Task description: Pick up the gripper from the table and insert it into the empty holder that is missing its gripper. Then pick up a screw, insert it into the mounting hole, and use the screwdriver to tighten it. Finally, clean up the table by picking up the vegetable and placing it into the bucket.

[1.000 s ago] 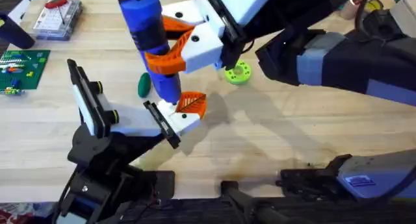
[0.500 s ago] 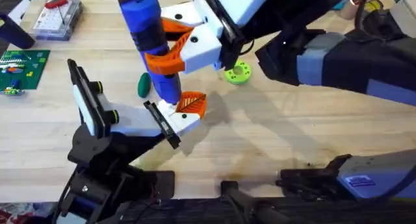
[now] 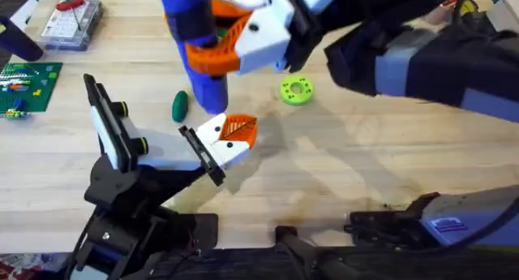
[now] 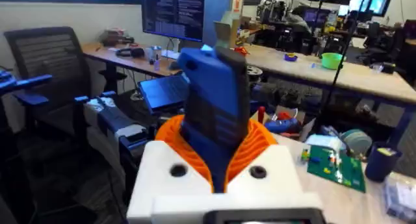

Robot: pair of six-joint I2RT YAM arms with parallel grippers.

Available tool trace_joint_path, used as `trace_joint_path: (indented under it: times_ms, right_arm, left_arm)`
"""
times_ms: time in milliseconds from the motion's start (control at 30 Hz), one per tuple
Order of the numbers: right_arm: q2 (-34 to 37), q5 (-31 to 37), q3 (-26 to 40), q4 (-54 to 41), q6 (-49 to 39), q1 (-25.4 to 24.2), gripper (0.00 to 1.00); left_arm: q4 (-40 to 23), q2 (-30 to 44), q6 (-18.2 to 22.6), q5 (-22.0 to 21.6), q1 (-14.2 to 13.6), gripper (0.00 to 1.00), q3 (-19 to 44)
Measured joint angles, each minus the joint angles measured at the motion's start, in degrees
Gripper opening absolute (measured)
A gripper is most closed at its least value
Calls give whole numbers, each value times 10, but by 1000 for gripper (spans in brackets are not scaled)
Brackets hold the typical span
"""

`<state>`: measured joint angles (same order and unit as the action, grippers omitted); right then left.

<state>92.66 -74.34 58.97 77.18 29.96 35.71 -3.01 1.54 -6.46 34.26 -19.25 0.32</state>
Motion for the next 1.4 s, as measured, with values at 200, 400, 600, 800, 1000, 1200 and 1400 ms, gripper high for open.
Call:
trace_joint_path:
  times_ms: [200, 400, 600, 800, 1000, 1200, 1400]
  right_arm:
    - [0, -35, 70, -87, 22, -26, 49]
    - [3, -18, 144, -356, -26, -83, 50]
    - [6, 124, 234, -711, -178, -146, 51]
    - [10, 332, 350, -1054, -383, -176, 51]
    - [9, 557, 421, -1206, -539, -172, 50]
    - [14, 714, 425, -1285, -619, -186, 51]
    - [50, 762, 425, -1319, -678, -230, 50]
  left_arm:
    - [0, 0, 0, 0, 0, 18, 0]
    - [0, 0, 0, 0, 0, 18, 0]
    - [0, 0, 0, 0, 0, 18, 0]
    - [0, 0, 0, 0, 0, 18, 0]
    - [0, 0, 0, 0, 0, 18, 0]
    - [0, 0, 0, 0, 0, 18, 0]
    - [0, 0, 0, 0, 0, 18, 0]
